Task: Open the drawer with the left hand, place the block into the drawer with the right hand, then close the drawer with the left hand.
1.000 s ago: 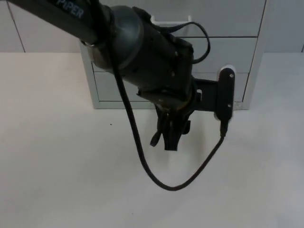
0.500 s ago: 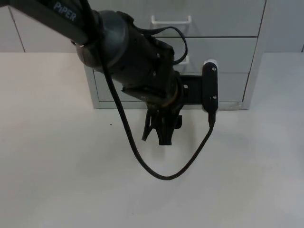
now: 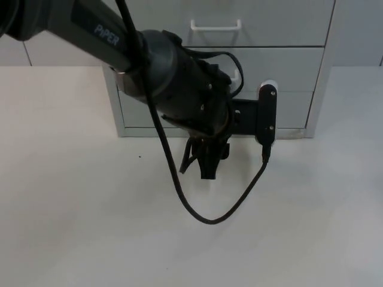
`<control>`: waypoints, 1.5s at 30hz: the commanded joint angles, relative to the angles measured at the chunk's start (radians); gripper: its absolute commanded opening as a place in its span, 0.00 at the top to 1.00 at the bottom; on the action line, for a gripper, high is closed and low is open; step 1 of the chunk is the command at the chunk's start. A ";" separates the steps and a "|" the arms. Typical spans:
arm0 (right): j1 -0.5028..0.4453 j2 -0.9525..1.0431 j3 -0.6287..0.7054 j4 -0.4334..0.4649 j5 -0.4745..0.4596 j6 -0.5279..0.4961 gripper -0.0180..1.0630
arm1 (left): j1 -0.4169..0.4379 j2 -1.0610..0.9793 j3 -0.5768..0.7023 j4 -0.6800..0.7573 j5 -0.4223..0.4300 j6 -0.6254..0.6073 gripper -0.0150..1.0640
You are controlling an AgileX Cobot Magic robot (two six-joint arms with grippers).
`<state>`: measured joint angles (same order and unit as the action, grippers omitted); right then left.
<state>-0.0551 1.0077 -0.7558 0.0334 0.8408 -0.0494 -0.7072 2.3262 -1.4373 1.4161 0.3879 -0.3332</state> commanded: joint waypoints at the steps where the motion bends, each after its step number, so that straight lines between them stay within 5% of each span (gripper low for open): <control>1: -0.005 -0.006 -0.008 -0.002 0.001 0.001 0.01 | 0.016 0.017 -0.005 -0.003 0.002 -0.015 0.44; 6: -0.005 -0.006 -0.008 -0.002 0.001 0.001 0.01 | 0.031 0.030 -0.005 -0.079 0.007 -0.015 0.51; 11: -0.005 -0.006 -0.008 -0.002 0.001 0.001 0.01 | 0.031 0.031 -0.004 -0.112 0.007 -0.011 0.86; 14: -0.005 -0.006 -0.008 -0.002 0.001 0.014 0.01 | 0.031 0.038 -0.004 -0.124 0.014 -0.002 0.99; 27: -0.005 -0.006 -0.008 -0.002 -0.003 0.014 0.01 | 0.020 0.046 -0.004 -0.182 0.072 0.068 0.99; 37: -0.005 -0.006 -0.008 -0.002 -0.008 0.014 0.01 | 0.013 -0.025 -0.002 -0.721 0.132 0.462 0.99; 45: -0.005 -0.006 -0.008 -0.004 -0.008 0.014 0.01 | -0.045 -0.068 -0.002 -0.972 0.345 0.679 0.99</control>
<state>-0.0551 1.0077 -0.7558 0.0334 0.8408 -0.0389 -0.7284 2.2593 -1.4689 0.6155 0.5268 0.3401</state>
